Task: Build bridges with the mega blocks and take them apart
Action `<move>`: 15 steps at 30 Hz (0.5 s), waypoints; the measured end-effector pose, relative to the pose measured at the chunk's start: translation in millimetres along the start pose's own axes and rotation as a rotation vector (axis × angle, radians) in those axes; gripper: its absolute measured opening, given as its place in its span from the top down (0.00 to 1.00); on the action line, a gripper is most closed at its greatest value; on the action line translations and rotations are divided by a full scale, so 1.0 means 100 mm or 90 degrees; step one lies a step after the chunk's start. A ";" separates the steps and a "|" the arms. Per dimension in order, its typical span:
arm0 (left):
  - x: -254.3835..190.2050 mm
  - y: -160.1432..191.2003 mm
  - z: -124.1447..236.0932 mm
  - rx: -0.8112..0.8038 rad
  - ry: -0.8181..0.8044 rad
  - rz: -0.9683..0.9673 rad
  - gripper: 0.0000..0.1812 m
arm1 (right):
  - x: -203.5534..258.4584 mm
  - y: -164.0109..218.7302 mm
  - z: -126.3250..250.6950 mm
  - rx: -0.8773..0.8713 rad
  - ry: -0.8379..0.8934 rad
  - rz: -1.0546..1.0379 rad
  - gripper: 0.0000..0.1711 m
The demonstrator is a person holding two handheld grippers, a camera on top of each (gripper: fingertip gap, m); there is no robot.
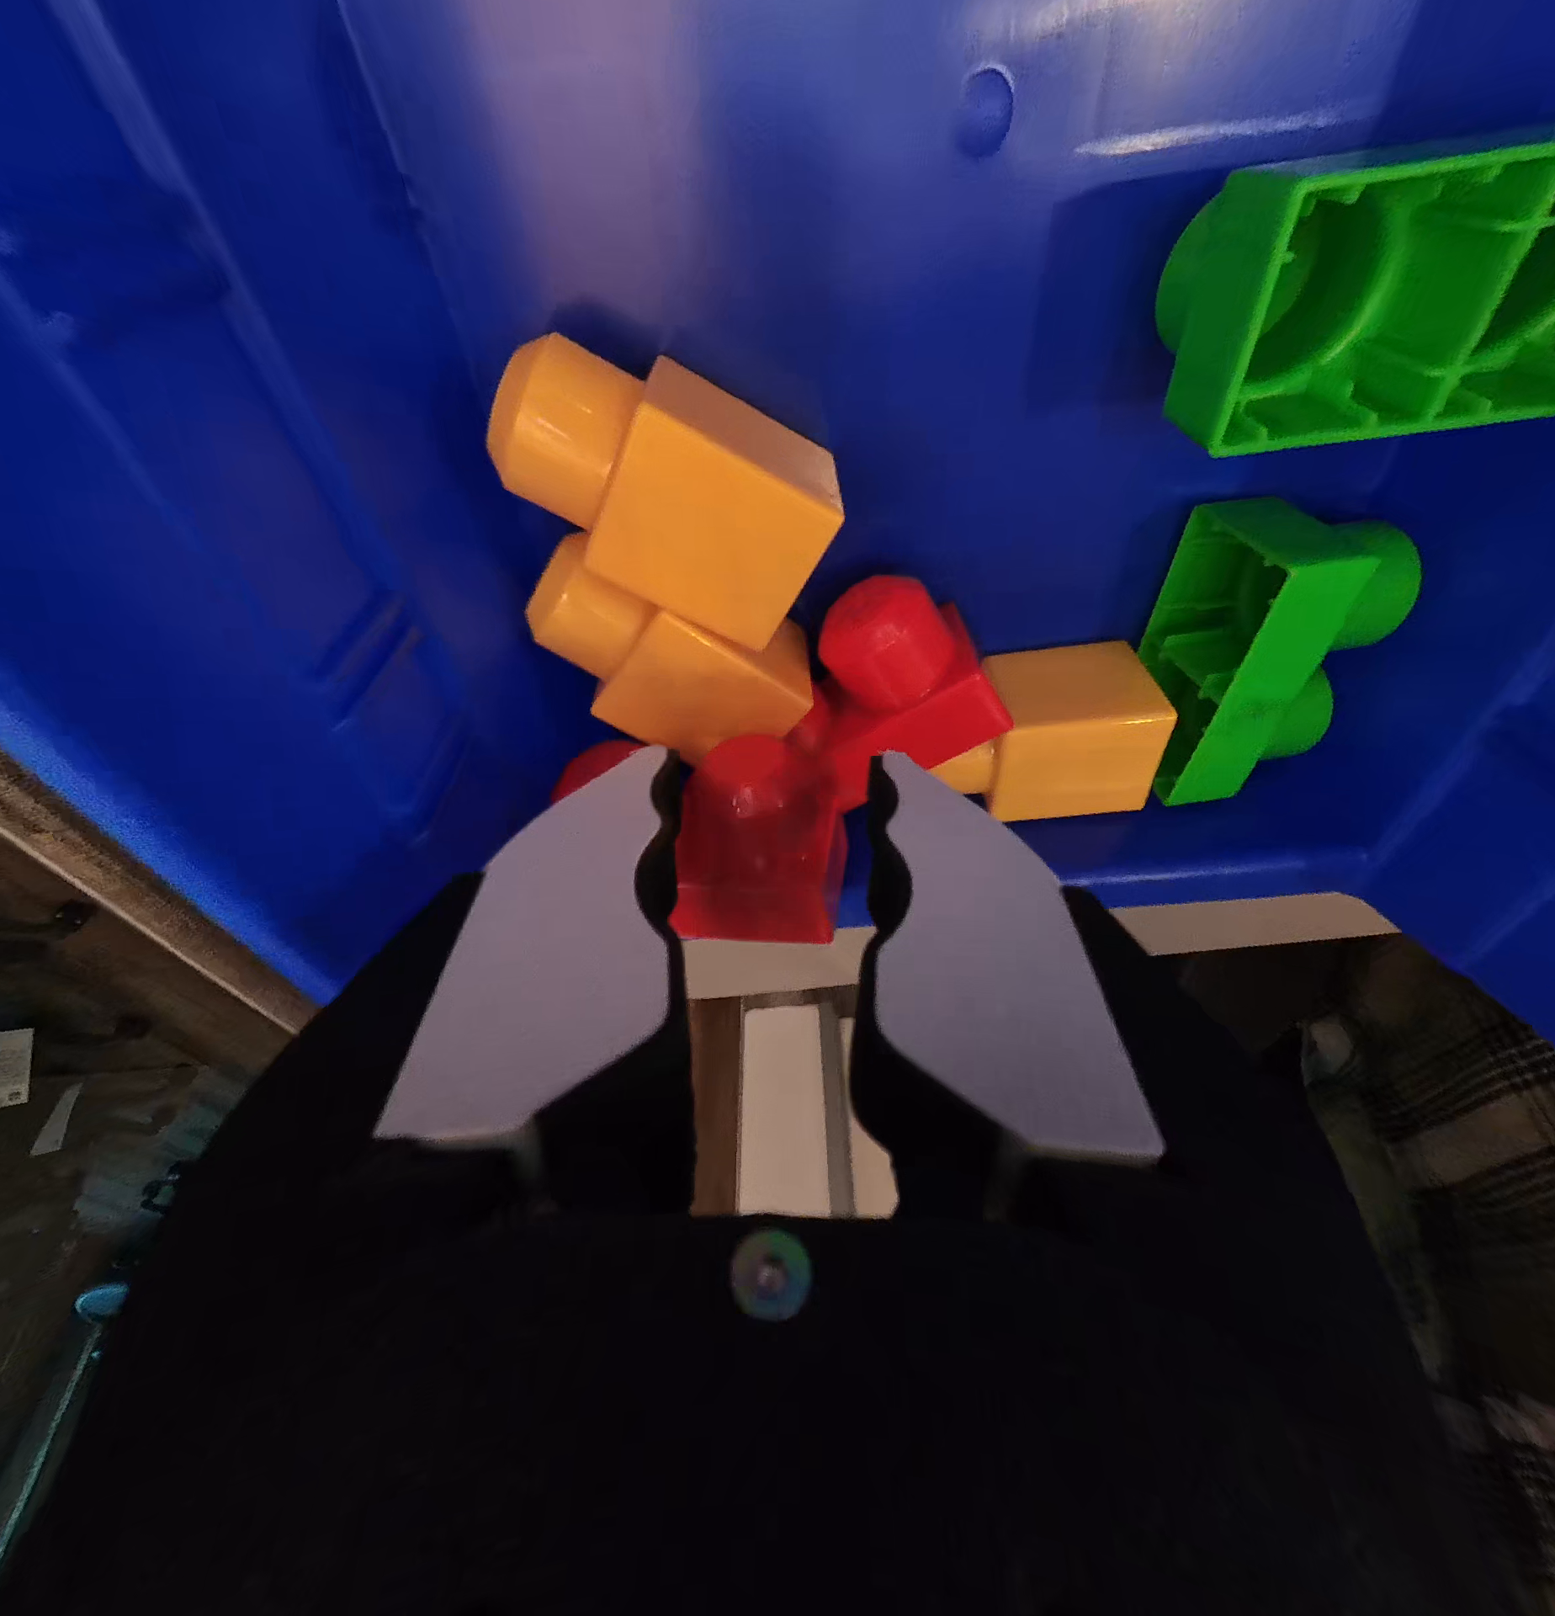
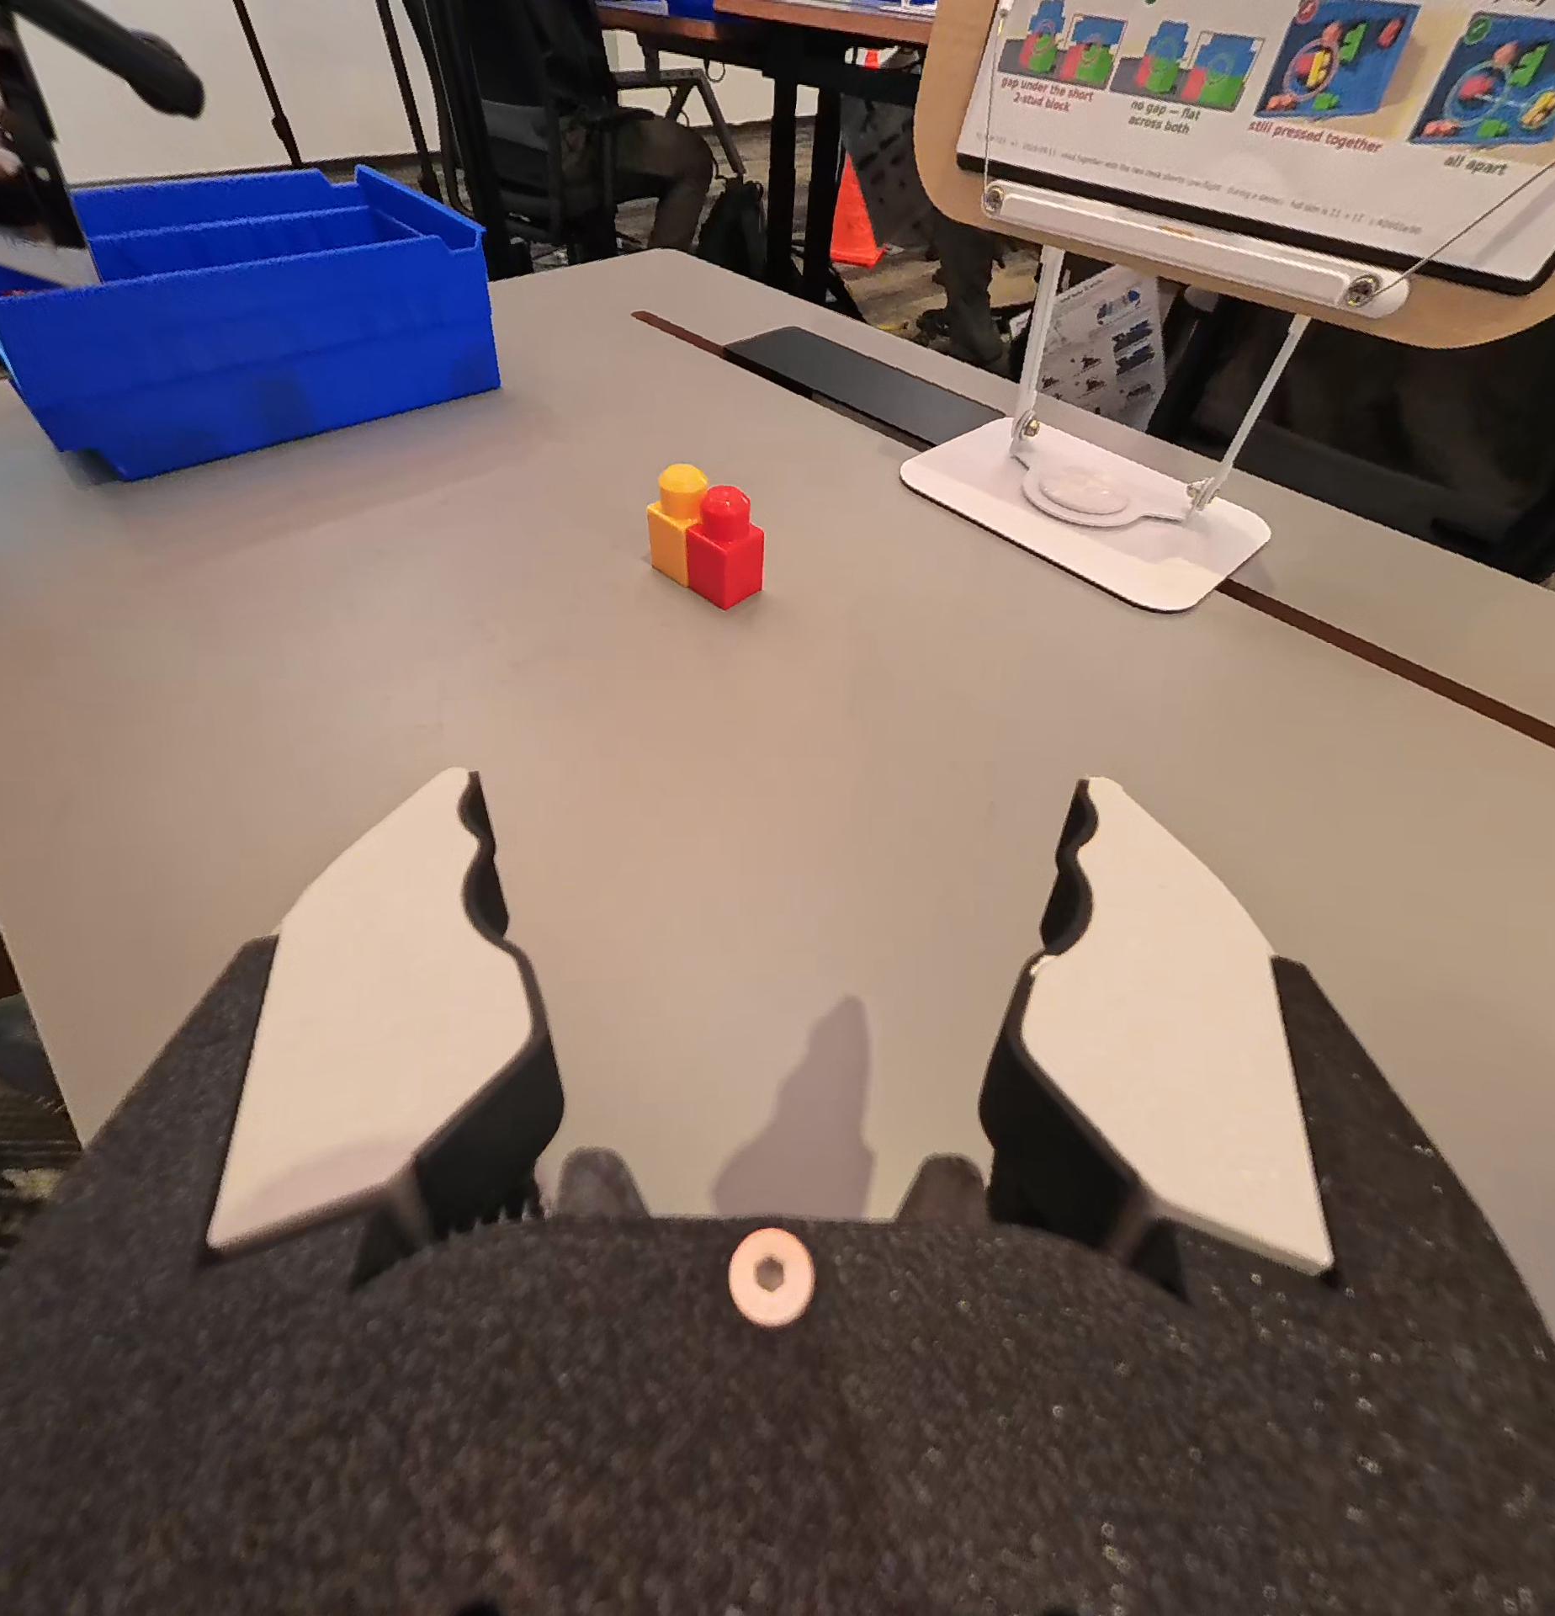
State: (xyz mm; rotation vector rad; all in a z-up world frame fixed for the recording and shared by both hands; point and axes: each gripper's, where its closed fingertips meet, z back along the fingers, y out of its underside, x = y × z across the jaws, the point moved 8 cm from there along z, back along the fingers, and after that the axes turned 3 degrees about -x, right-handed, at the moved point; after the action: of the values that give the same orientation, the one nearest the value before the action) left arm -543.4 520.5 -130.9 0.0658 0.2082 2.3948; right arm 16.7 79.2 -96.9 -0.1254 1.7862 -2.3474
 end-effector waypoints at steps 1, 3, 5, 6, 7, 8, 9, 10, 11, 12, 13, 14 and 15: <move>-0.01 0.00 -0.03 0.008 -0.005 -0.003 0.79 | 0.00 0.00 0.01 -0.001 0.001 0.000 0.29; -0.04 0.00 -0.06 0.017 -0.018 -0.009 0.79 | -0.01 0.01 0.03 -0.002 0.003 -0.001 0.29; -0.04 0.00 -0.06 0.027 -0.036 -0.016 0.81 | -0.02 0.03 0.06 -0.002 0.006 -0.003 0.30; -0.04 0.00 -0.06 0.031 -0.046 -0.019 0.81 | -0.03 0.03 0.07 -0.003 0.007 -0.005 0.30; -0.05 0.00 -0.06 0.034 -0.053 -0.023 0.81 | -0.03 0.04 0.08 -0.004 0.009 -0.006 0.30; -0.05 0.00 -0.06 0.037 -0.057 -0.026 0.82 | -0.04 0.04 0.09 -0.005 0.011 -0.006 0.30; -0.06 0.00 -0.06 0.040 -0.061 -0.031 0.83 | -0.04 0.04 0.10 -0.006 0.013 -0.007 0.30; -0.06 0.01 -0.07 0.044 -0.066 -0.035 0.84 | -0.05 0.05 0.11 -0.008 0.013 -0.007 0.30; -0.06 0.01 -0.07 0.047 -0.073 -0.040 0.85 | -0.05 0.05 0.11 -0.009 0.014 -0.008 0.30; -0.07 0.01 -0.08 0.048 -0.079 -0.042 0.85 | -0.05 0.05 0.11 -0.009 0.015 -0.009 0.30; -0.07 0.01 -0.08 0.049 -0.082 -0.041 0.86 | -0.05 0.06 0.12 -0.008 0.015 -0.010 0.30; -0.07 0.01 -0.08 0.051 -0.084 -0.041 0.86 | -0.05 0.06 0.12 -0.008 0.015 -0.010 0.30; -0.07 0.01 -0.08 0.052 -0.085 -0.040 0.86 | -0.05 0.06 0.13 -0.008 0.016 -0.009 0.30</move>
State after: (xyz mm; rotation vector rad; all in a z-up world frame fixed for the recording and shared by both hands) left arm -539.3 514.0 -138.3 0.2533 0.2415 2.3093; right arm 25.0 66.6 -99.4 -0.1103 1.8169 -2.3583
